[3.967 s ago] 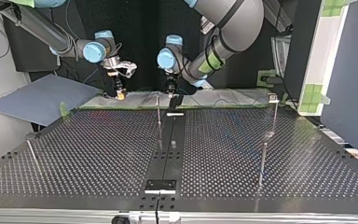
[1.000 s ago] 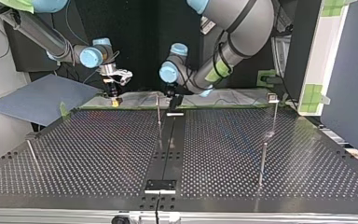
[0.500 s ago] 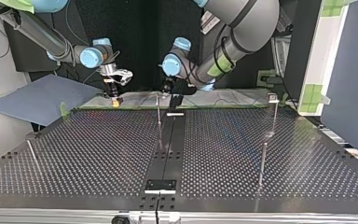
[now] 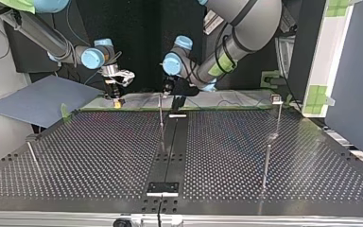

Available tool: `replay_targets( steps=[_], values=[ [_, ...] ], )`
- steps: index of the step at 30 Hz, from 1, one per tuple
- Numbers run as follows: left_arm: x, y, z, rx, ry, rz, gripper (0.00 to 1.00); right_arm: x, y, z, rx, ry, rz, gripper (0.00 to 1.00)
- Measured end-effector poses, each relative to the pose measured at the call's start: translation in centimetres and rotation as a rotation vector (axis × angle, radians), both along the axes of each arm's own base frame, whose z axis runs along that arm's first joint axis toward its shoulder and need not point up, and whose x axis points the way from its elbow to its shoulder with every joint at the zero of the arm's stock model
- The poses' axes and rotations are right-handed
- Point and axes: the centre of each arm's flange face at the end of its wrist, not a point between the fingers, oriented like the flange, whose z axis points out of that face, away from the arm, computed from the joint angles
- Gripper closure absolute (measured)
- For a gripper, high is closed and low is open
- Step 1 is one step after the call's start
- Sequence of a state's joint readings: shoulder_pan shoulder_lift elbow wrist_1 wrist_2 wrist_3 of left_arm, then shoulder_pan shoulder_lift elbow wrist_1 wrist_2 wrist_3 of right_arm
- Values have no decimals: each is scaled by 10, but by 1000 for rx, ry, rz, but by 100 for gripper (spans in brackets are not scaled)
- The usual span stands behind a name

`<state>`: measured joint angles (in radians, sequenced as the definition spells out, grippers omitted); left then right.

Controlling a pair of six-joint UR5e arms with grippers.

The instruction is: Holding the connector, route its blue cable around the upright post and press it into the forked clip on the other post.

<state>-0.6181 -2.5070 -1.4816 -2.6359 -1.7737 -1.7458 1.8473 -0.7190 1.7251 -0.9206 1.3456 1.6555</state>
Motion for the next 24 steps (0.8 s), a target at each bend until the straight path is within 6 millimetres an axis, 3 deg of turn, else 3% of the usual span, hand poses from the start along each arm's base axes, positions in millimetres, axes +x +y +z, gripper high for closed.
replay_targets(
  steps=[24],
  values=[
    [-15, -9, 6, -11, -40, 22, 0, 1, 1, -2, 5, -3, 3, 100]
  ],
)
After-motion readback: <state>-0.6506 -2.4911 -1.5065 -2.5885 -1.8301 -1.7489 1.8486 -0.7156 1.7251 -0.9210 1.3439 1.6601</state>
